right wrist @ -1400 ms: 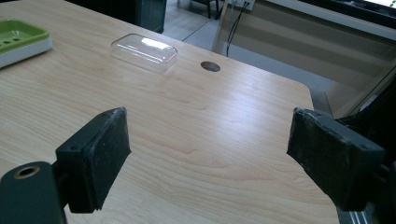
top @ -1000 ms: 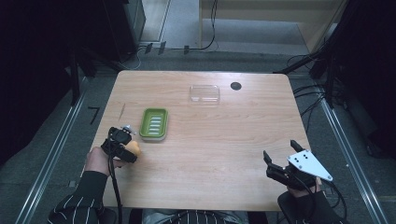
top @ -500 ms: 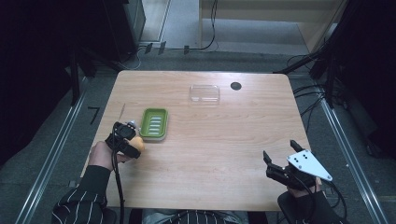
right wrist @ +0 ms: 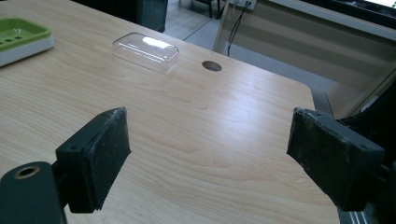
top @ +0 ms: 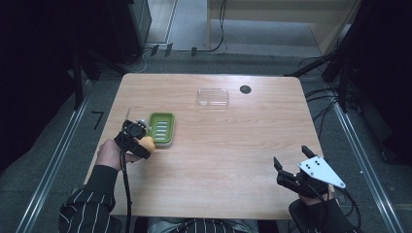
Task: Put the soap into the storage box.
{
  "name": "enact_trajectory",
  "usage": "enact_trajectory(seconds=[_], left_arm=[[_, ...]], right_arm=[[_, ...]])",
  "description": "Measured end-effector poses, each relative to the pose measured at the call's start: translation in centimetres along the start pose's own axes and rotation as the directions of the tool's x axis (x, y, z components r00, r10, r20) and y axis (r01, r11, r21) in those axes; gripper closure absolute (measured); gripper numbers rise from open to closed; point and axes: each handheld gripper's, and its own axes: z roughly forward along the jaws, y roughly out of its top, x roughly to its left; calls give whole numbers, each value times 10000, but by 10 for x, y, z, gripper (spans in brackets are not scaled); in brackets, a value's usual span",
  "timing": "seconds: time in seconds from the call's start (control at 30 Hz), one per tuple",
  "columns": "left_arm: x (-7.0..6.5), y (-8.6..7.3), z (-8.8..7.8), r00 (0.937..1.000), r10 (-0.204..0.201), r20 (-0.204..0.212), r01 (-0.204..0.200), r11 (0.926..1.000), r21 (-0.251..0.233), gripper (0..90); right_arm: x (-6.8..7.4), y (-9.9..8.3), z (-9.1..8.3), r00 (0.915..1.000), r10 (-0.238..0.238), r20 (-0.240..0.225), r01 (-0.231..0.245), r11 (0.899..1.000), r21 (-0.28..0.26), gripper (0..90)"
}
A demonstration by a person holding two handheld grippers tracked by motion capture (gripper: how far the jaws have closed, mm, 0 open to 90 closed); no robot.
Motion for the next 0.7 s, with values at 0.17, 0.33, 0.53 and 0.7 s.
enact_trajectory(seconds=[0.17, 0.33, 0.53, 0.7], left_arm=[[1, 6, 0, 10000, 97, 22, -97, 10000, -17, 394], [0, 12, 0, 9997, 239, 16, -239, 9997, 18, 394], [0, 21, -2, 9993, 376, 17, -376, 9993, -20, 394], [0, 27, -1, 9986, 530, 42, -530, 9986, 49, 394]], right_arm=[[0, 0, 0, 10000, -14, -14, 14, 10000, 8, 134], [0, 0, 0, 10000, -18, -29, 18, 10000, 17, 134], [0, 0, 0, 10000, -10, -9, 10, 10000, 2, 133], [0, 0, 0, 10000, -21, -23, 21, 10000, 18, 133]])
